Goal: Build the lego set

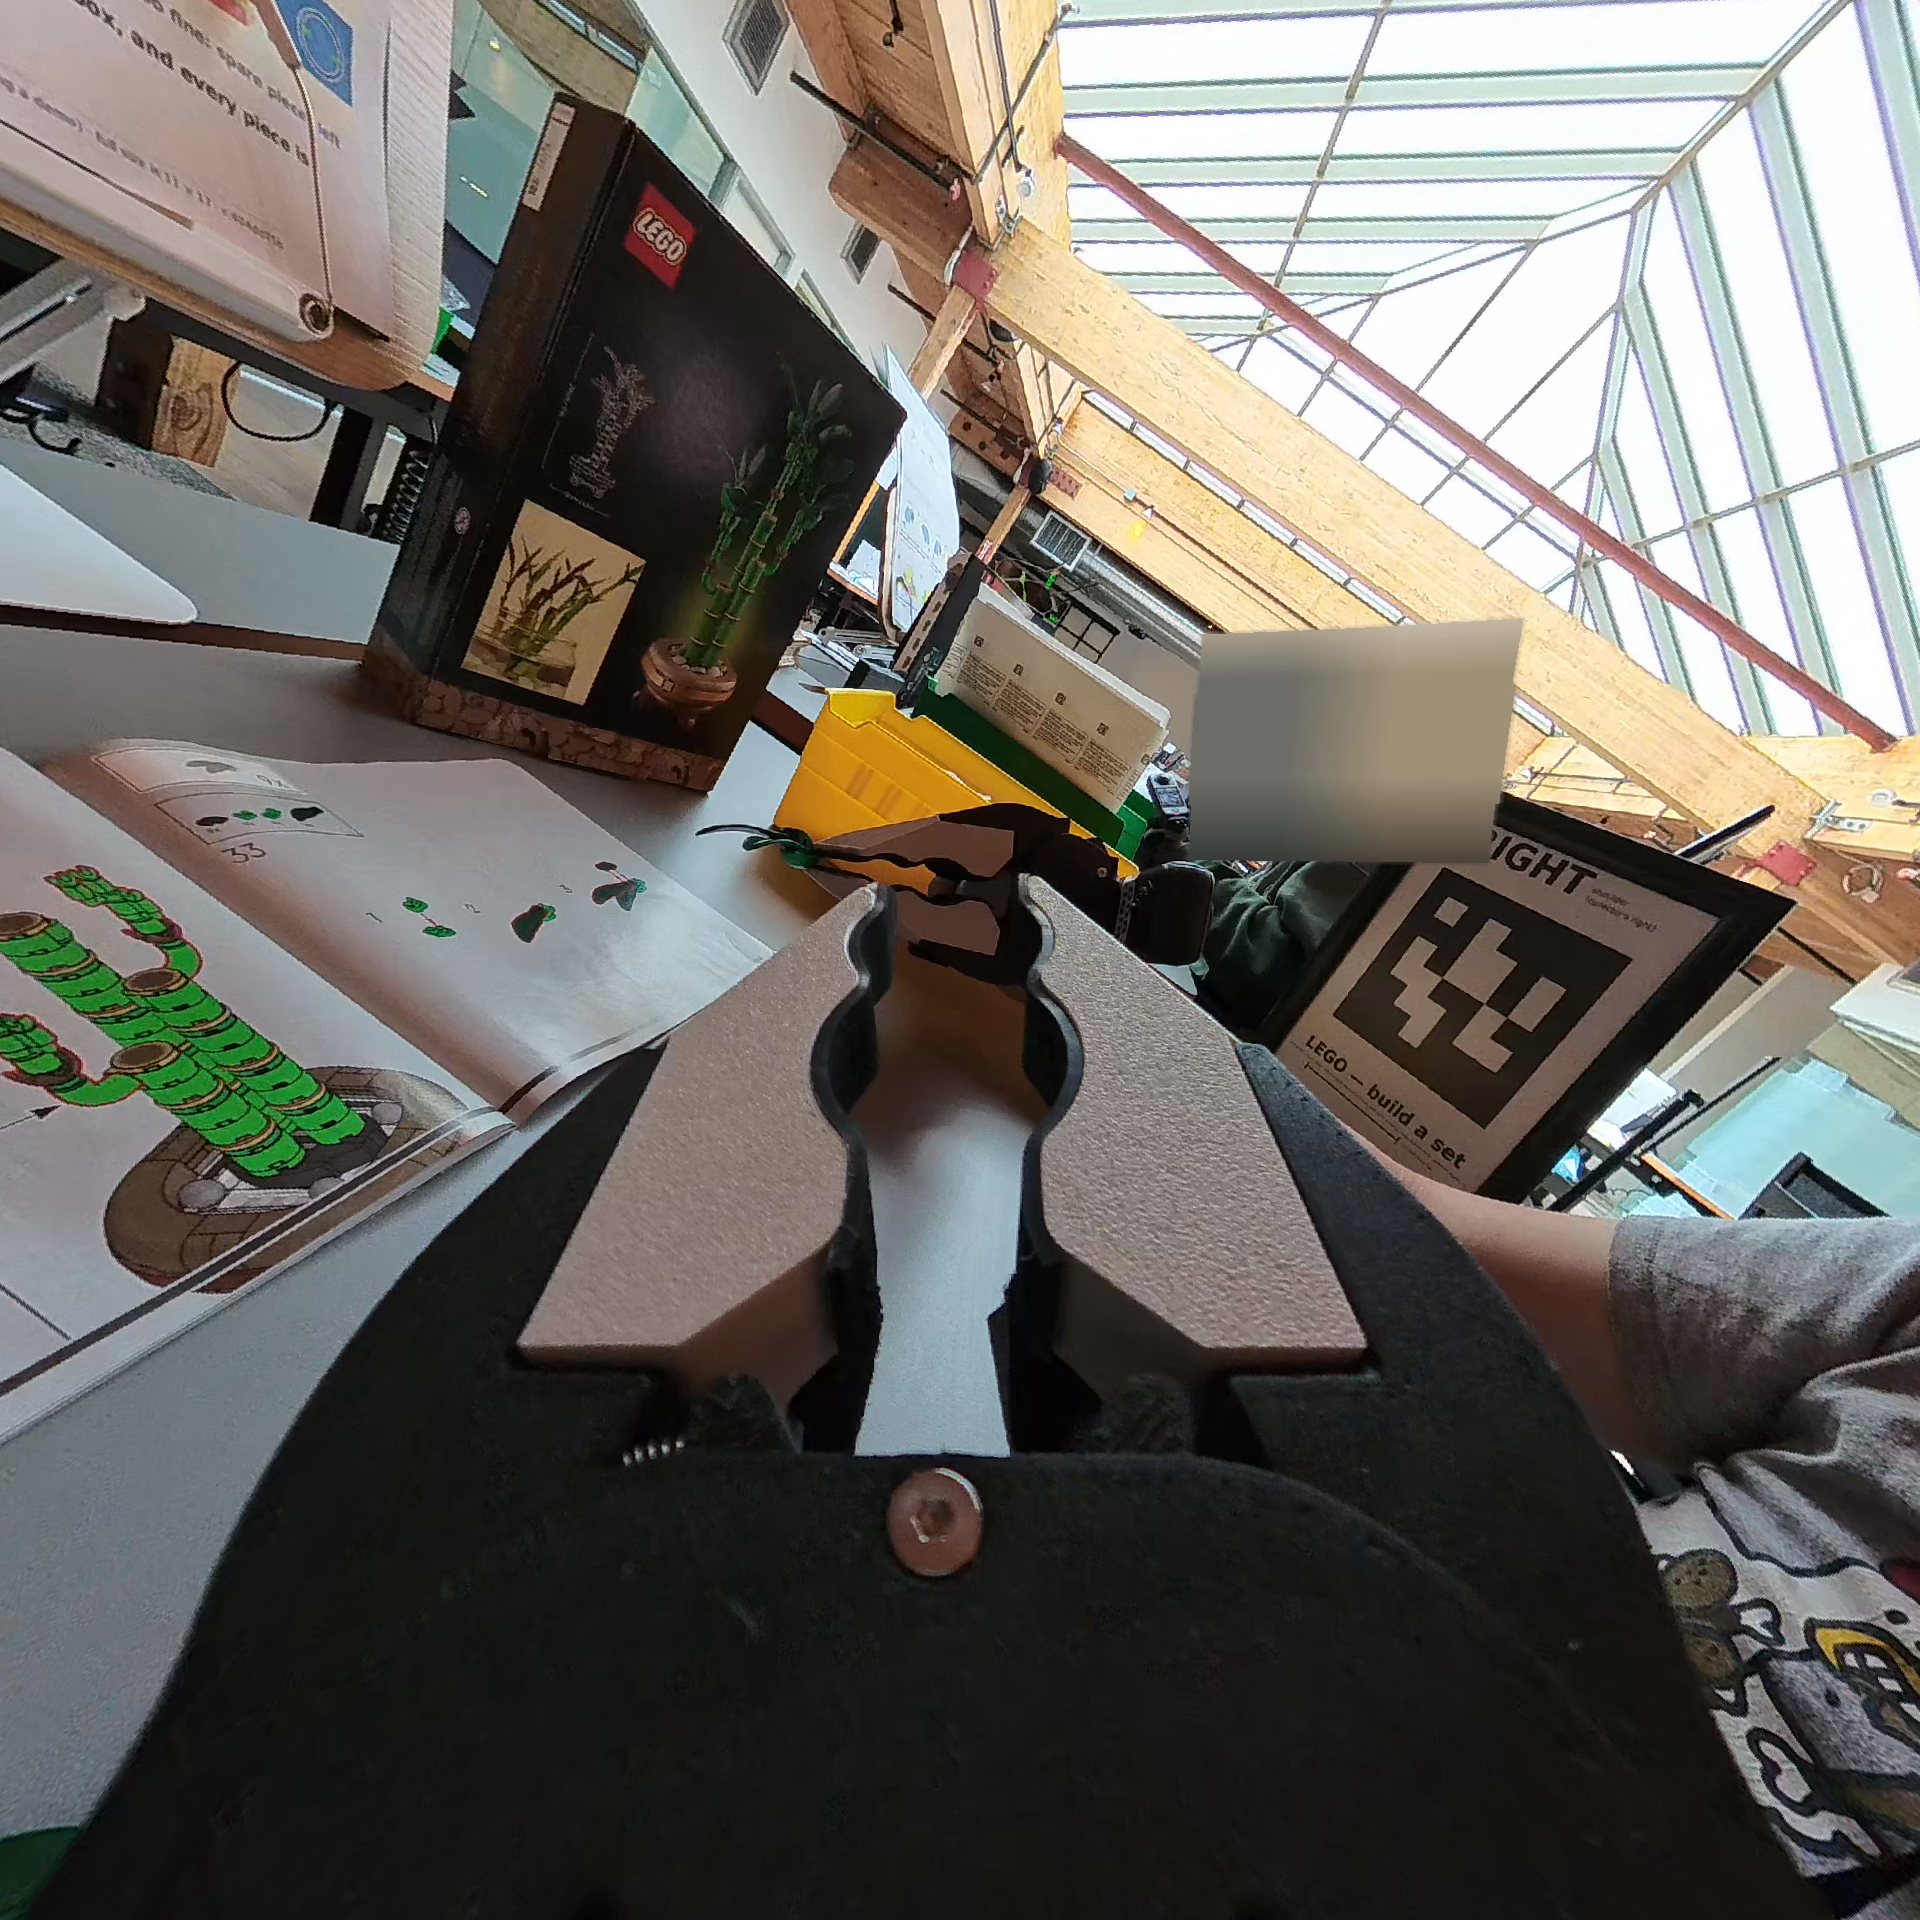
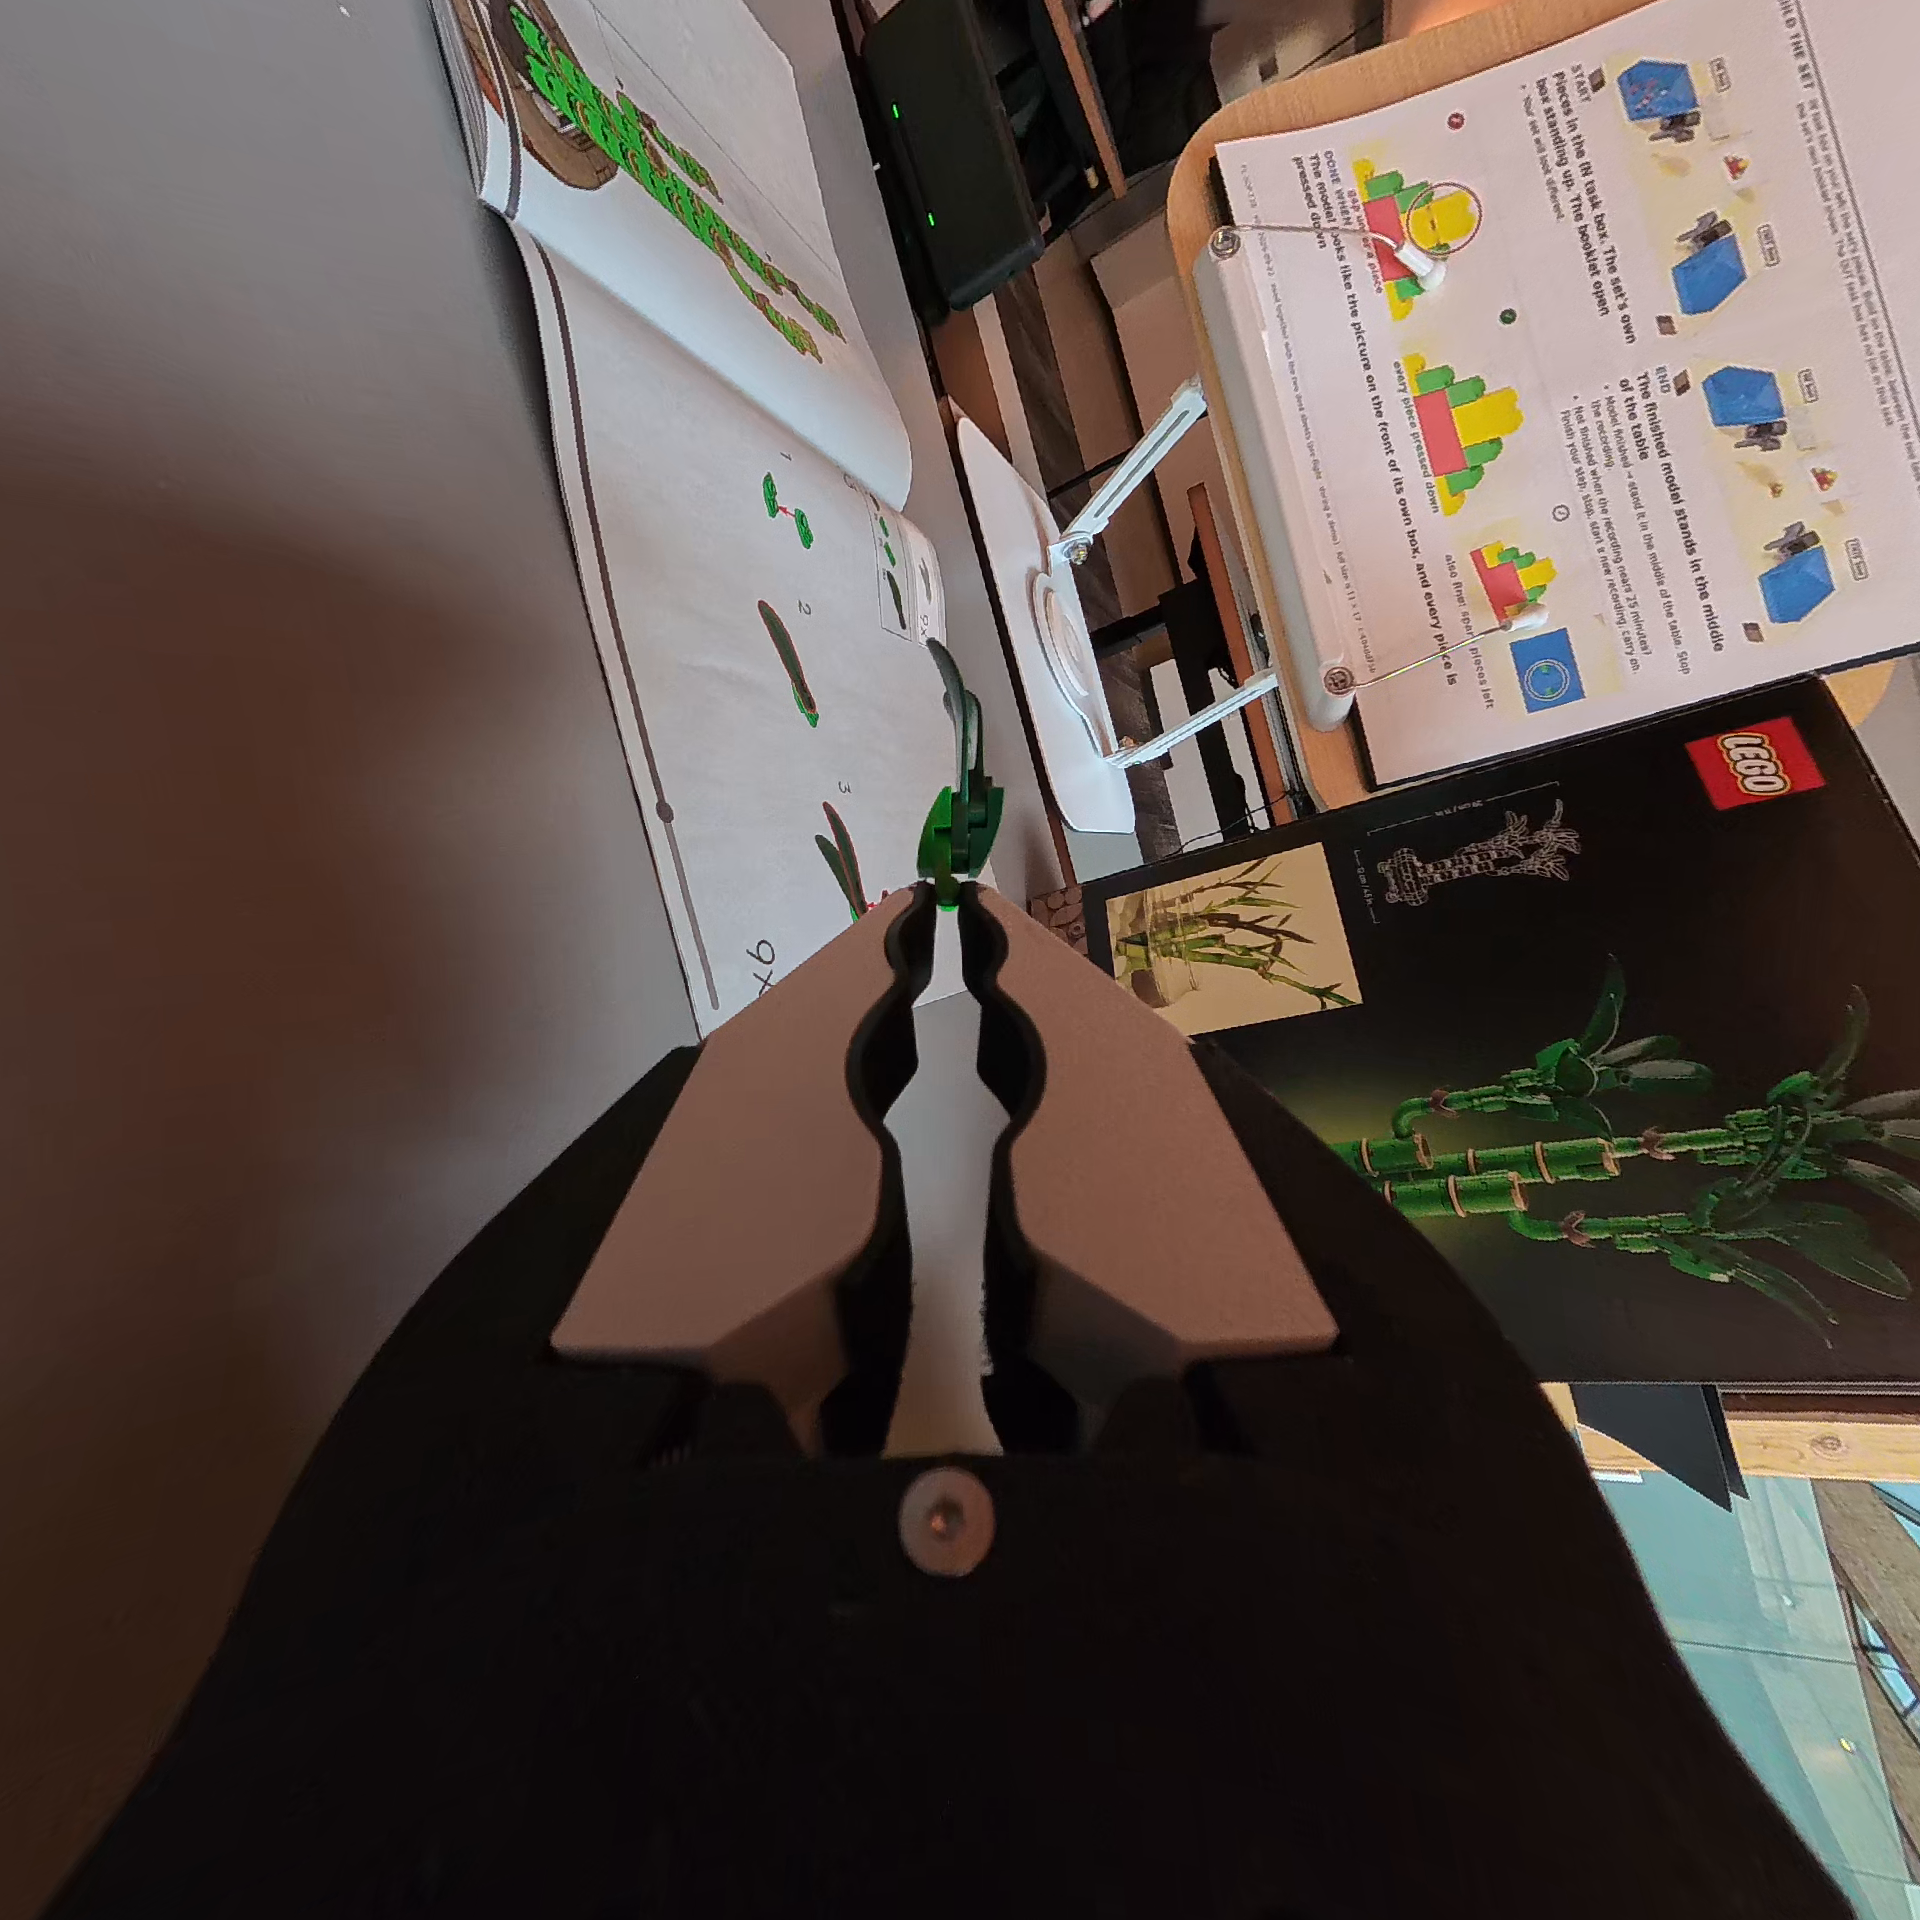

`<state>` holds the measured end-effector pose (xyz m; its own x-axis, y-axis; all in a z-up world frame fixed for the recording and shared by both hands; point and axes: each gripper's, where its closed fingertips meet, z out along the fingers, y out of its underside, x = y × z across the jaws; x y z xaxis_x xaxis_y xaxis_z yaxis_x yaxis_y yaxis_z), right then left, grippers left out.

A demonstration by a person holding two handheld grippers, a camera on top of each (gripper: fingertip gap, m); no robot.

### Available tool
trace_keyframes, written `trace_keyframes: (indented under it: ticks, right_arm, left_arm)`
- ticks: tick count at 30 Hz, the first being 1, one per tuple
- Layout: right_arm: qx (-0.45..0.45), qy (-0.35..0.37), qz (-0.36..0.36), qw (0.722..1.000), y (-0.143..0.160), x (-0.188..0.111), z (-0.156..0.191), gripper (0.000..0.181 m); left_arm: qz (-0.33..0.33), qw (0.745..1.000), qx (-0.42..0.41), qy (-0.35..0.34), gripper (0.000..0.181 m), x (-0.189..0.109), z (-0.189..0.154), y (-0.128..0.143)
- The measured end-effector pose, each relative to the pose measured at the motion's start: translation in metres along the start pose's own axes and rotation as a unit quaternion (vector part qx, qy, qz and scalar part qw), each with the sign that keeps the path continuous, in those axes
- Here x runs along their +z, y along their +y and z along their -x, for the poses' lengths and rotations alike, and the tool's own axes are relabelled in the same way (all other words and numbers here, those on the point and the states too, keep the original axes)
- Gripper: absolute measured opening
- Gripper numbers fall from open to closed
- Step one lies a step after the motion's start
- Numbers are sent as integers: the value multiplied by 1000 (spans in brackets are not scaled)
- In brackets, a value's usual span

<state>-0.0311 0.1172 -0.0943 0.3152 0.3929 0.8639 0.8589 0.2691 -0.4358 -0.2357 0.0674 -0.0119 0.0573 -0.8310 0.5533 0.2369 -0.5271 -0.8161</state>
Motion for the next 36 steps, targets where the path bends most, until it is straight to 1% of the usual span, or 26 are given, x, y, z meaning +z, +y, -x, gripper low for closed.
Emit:
trace_keyframes:
  ticks: [1,36]
  right_arm:
    - [0,0,0,1000,0,0,0,3]
    - [-3,0,0,1000,-1,0,0,3]
  left_arm:
    - [0,1000,0,0,20,0,0,0]
    - [2,1000,2,1,21,2,1,1]
